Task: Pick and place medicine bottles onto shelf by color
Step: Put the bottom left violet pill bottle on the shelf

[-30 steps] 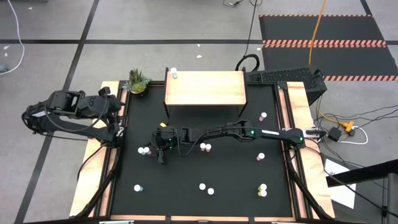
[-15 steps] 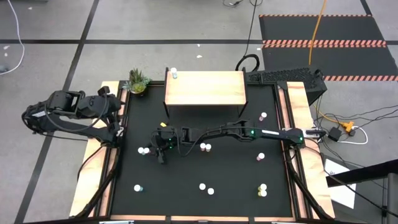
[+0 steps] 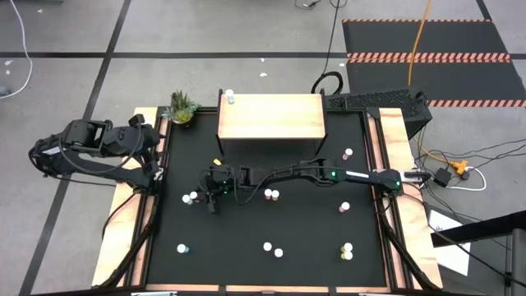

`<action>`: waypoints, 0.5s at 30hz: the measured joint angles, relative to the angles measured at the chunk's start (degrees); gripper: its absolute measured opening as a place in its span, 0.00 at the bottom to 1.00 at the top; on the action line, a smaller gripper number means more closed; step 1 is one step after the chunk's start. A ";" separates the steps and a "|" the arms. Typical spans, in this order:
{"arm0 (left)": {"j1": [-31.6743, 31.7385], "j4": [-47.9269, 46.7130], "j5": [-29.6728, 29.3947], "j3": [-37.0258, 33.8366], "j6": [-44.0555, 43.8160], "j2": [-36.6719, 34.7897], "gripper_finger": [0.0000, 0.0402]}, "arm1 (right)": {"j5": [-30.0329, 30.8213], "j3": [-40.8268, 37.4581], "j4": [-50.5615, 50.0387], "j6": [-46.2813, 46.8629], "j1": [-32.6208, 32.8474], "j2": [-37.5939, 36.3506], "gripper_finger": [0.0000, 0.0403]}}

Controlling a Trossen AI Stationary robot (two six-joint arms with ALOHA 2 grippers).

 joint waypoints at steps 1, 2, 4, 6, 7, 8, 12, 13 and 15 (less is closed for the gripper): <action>0.02 -0.05 0.02 0.00 -0.04 0.00 0.61 | 0.00 0.00 0.00 0.64 -0.02 0.00 0.28; 0.00 -0.17 0.02 0.00 -0.15 0.00 0.61 | 0.00 -0.02 -0.04 1.58 -0.10 -0.22 0.28; 0.01 -0.54 0.01 -0.01 -0.45 0.00 0.61 | -0.02 -0.09 -0.16 3.06 -0.27 -0.85 0.28; 0.02 -0.69 -0.01 -0.01 -0.53 0.00 0.61 | -0.04 -0.09 -0.10 4.12 -0.64 -1.95 0.29; 0.01 -0.70 -0.01 -0.02 -0.62 0.00 0.61 | -0.05 -0.09 -0.19 4.53 -0.89 -2.56 0.29; 0.00 -0.77 0.01 -0.01 -0.71 0.00 0.61 | -0.04 -0.09 -0.19 4.96 -1.17 -3.28 0.29; 0.02 -0.96 -0.01 -0.02 -1.57 0.00 0.61 | -0.19 -0.09 -3.29 5.07 -2.25 -7.27 0.28; 0.02 -0.96 -0.01 -0.02 -1.95 0.00 0.61 | -0.22 -0.09 -4.09 4.58 -2.56 -8.48 0.28; 0.00 -0.96 -0.02 -0.02 -2.78 0.00 0.61 | -0.26 -0.11 -8.00 3.18 -3.26 -11.47 0.29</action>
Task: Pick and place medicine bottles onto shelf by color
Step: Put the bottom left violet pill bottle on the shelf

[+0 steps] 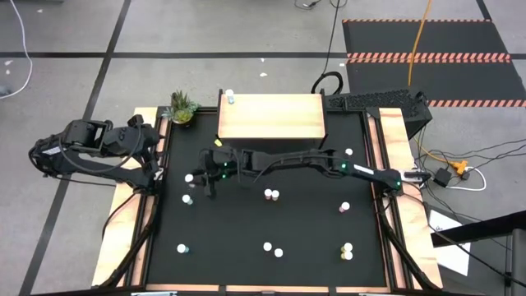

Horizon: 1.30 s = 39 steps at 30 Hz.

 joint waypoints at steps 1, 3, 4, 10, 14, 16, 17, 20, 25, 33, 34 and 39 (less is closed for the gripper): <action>0.00 0.00 -0.01 0.00 -0.33 0.00 0.61 | -0.02 0.00 -1.53 -1.00 -0.46 -1.60 0.29; 0.02 0.02 -0.46 0.00 -0.75 0.01 0.61 | -0.09 0.01 -6.85 -3.07 -1.63 -5.06 0.29; 0.00 0.04 -1.07 0.00 -1.09 0.00 0.61 | -0.09 0.02 -8.87 -4.14 -2.38 -6.89 0.29; 0.00 2.97 -6.11 0.00 -3.10 0.00 0.61 | -0.08 -5.87 -16.82 -8.67 -8.44 -18.81 0.29; 0.01 7.61 -7.20 0.00 -3.23 0.02 0.61 | 0.02 -18.95 -13.12 -7.97 -14.53 -28.17 0.29; 0.01 9.88 -7.44 0.00 -3.34 0.01 0.61 | 0.11 -26.90 -7.64 -6.39 -17.68 -33.08 0.29; 0.00 10.78 -7.46 0.00 -3.46 0.00 0.61 | 0.07 -30.92 -4.52 -5.33 -19.15 -35.34 0.29; 0.02 12.95 -7.77 0.00 -3.52 0.06 0.61 | -0.02 -40.98 4.47 -1.74 -23.29 -40.15 0.29; 0.02 15.68 -9.63 0.00 -5.19 0.63 0.61 | 0.07 -46.51 7.06 5.12 -28.46 -40.96 0.28; 0.00 16.73 -10.12 0.00 -10.37 3.18 0.61 | 1.79 -45.31 5.42 0.59 -30.69 -39.87 0.29; 0.00 16.70 -10.12 0.00 -11.02 3.67 0.61 | 2.32 -45.31 4.57 -0.19 -31.07 -39.89 0.29; 0.02 16.72 -10.20 0.00 -11.78 5.88 0.61 | 3.05 -45.31 2.99 -3.45 -32.07 -39.82 0.29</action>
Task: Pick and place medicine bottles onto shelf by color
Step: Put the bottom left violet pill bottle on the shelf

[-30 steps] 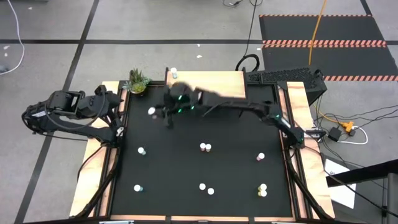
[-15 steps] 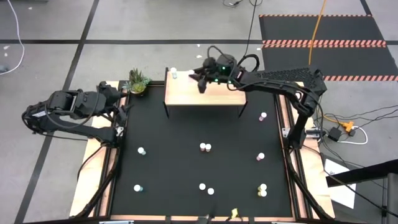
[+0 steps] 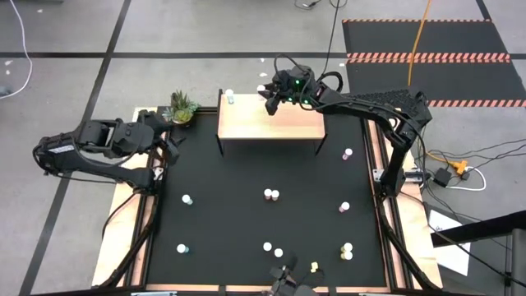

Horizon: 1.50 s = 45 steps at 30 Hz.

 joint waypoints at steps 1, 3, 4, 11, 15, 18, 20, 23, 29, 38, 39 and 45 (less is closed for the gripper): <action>0.00 0.04 -0.12 0.00 -0.04 0.46 0.61 | -0.06 0.00 0.54 -0.14 -0.15 0.00 0.29; 0.00 0.22 -0.23 0.00 -0.17 1.28 0.61 | -0.21 0.00 1.12 -0.17 -0.61 0.00 0.29; -0.01 0.31 -0.23 0.00 -0.16 1.79 0.61 | -0.21 0.00 1.10 -0.22 -0.72 0.00 0.29; 0.00 0.39 -0.28 0.00 -0.08 4.13 0.61 | -3.28 -0.02 1.34 1.13 -1.09 3.84 0.29; 0.00 0.35 -0.28 0.00 -1.56 4.42 0.61 | -3.16 0.00 1.72 0.27 -1.17 3.72 0.29; 0.00 0.35 -0.30 0.00 -1.62 4.46 0.61 | -3.16 0.00 2.12 -0.27 -1.35 3.68 0.29; -0.01 0.36 -0.71 0.00 -1.62 4.44 0.61 | -3.25 0.00 2.10 -0.28 -1.56 3.72 0.29; 0.00 0.37 -1.36 0.00 -1.66 4.45 0.61 | -3.26 0.00 4.29 -0.28 -1.84 4.16 0.29; 0.00 0.46 -3.05 0.00 -1.29 4.44 0.61 | -4.75 0.15 9.45 1.32 -1.45 5.10 0.29; -0.02 0.52 -3.18 0.00 -1.84 4.44 0.61 | -4.83 0.08 7.10 1.18 -1.05 6.08 0.29; -0.02 0.52 -3.18 0.00 -2.10 4.44 0.61 | -4.82 0.01 6.63 1.22 -1.04 6.25 0.29; -0.02 0.54 -2.33 0.00 -3.23 4.44 0.61 | -4.82 0.02 7.08 -0.20 -1.04 6.32 0.29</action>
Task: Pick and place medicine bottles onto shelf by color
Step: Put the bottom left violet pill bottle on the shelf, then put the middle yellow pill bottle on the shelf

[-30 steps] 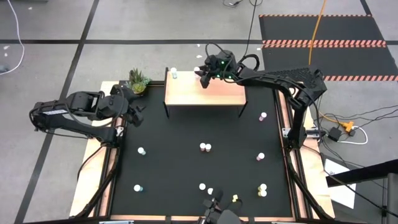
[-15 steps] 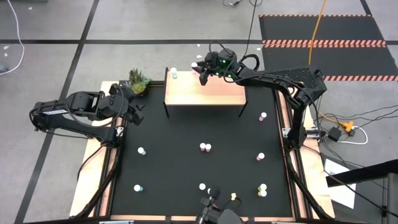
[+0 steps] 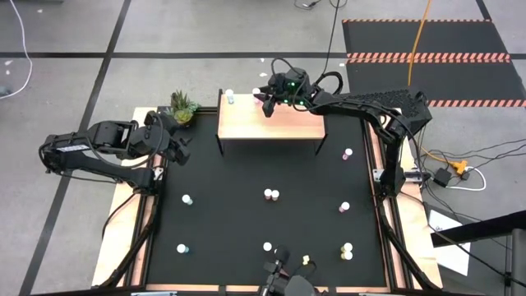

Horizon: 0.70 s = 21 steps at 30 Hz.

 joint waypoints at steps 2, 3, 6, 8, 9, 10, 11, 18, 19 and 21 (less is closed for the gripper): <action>0.00 0.00 0.21 0.00 -0.05 0.00 0.61 | 0.00 -0.02 -0.76 0.00 0.00 0.14 0.29; 0.00 0.00 0.23 0.00 -0.21 0.00 0.61 | 0.00 -0.04 -0.88 -0.03 0.00 0.15 0.29; 0.02 0.00 0.59 0.00 -0.35 0.00 0.61 | 0.07 -0.02 -1.44 -0.23 0.00 0.10 0.30; 0.00 0.00 0.65 0.00 -0.38 0.00 0.61 | 0.08 0.00 -1.60 -0.43 0.02 0.13 0.32; 0.02 0.00 0.69 0.00 -0.39 0.00 0.61 | 0.07 0.00 -1.65 -0.44 0.02 0.11 0.33; 0.02 0.00 0.79 0.00 -0.39 0.00 0.61 | 0.09 0.00 -1.61 -0.43 0.02 0.10 0.34; 0.02 -0.01 0.96 0.00 -0.39 0.00 0.61 | 0.09 0.00 -1.64 -0.45 0.02 0.11 0.36; 0.02 -0.02 1.69 0.00 -0.39 0.00 0.61 | 0.18 -0.02 -1.72 -0.24 0.02 -0.04 0.48; 0.02 -0.02 1.68 0.00 -0.28 0.00 0.61 | 0.21 -0.02 -1.60 -0.22 0.02 -0.17 0.49; 0.02 -0.02 1.68 0.00 0.30 0.00 0.61 | 0.22 -0.02 -1.57 0.90 0.00 -0.94 0.52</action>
